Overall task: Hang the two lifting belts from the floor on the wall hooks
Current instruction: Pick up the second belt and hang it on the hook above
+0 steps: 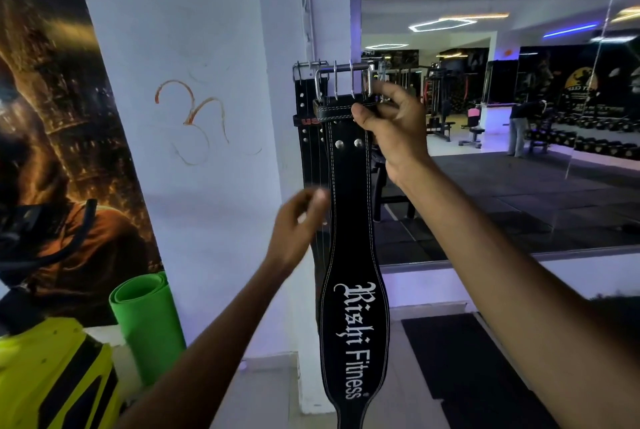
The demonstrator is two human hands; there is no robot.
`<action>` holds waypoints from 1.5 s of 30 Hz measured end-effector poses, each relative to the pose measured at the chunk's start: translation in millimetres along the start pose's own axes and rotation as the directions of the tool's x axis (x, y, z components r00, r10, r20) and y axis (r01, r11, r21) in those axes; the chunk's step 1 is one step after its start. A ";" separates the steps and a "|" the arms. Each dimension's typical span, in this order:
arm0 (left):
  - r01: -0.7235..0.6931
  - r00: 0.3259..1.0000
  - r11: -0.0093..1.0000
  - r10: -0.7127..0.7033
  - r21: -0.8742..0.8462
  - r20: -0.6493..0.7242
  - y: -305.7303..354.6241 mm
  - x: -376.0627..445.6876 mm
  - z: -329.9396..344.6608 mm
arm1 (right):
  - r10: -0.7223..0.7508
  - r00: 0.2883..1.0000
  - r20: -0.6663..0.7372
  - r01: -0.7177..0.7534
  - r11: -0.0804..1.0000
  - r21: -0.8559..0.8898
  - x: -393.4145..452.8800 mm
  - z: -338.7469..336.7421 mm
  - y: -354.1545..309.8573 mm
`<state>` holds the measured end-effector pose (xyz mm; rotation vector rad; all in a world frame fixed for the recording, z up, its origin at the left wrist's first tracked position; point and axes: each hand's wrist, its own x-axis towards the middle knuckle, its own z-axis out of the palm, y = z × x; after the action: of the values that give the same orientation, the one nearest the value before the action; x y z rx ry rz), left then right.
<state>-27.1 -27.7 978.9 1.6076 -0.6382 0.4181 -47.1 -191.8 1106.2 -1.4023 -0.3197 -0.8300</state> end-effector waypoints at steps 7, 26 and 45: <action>-0.195 0.968 0.980 0.188 -0.027 -0.169 84.1 69.1 -6.4 | -0.063 0.998 0.023 0.063 0.998 -0.013 -3.4 -5.4 0.7; -0.170 0.973 0.985 0.169 0.010 -0.158 82.8 109.7 37.5 | -0.050 0.988 0.148 0.058 0.997 -0.048 37.8 -47.0 21.5; -0.343 0.927 0.938 0.348 0.058 -0.142 2.3 294.2 -5.3 | -0.294 0.934 0.204 0.332 0.925 -0.187 204.9 24.3 109.5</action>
<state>200.9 -70.0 1160.0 1.4778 -0.8053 0.8062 174.1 -239.9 1163.6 -1.6599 -0.6150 -1.0319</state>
